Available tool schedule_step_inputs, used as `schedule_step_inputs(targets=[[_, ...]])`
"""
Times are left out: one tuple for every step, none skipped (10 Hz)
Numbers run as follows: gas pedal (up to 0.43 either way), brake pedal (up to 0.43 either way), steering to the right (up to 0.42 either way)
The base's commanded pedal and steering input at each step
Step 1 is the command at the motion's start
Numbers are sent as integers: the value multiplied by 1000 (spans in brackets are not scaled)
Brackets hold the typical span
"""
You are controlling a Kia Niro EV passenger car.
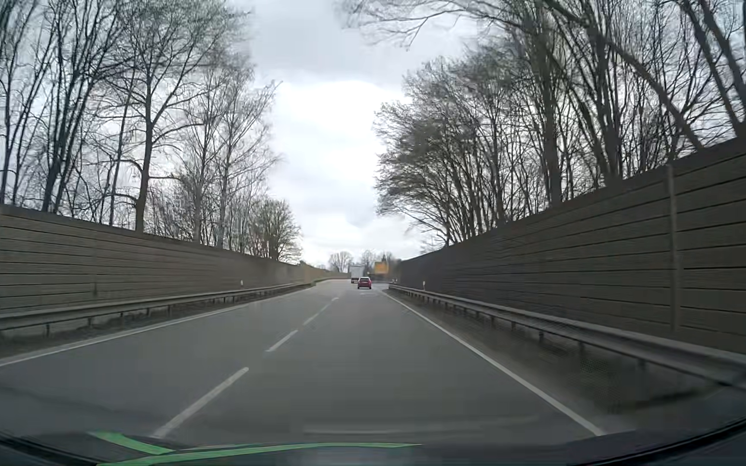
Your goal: Follow the waypoints while adhering to traffic rules and regulations
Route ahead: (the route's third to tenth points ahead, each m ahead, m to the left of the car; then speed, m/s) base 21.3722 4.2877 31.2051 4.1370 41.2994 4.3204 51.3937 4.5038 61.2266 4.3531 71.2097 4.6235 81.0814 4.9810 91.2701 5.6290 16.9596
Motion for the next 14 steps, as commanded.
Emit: schedule_step_inputs(targets=[[150, 0, -4], [157, 0, -3], [157, 0, -3], [169, 0, -2], [169, 0, -3], [169, 0, -3], [169, 0, -2], [169, 0, -2], [169, 0, -2], [169, 0, -2], [169, 0, -2], [177, 0, -2], [177, 0, -2], [177, 0, -2]])
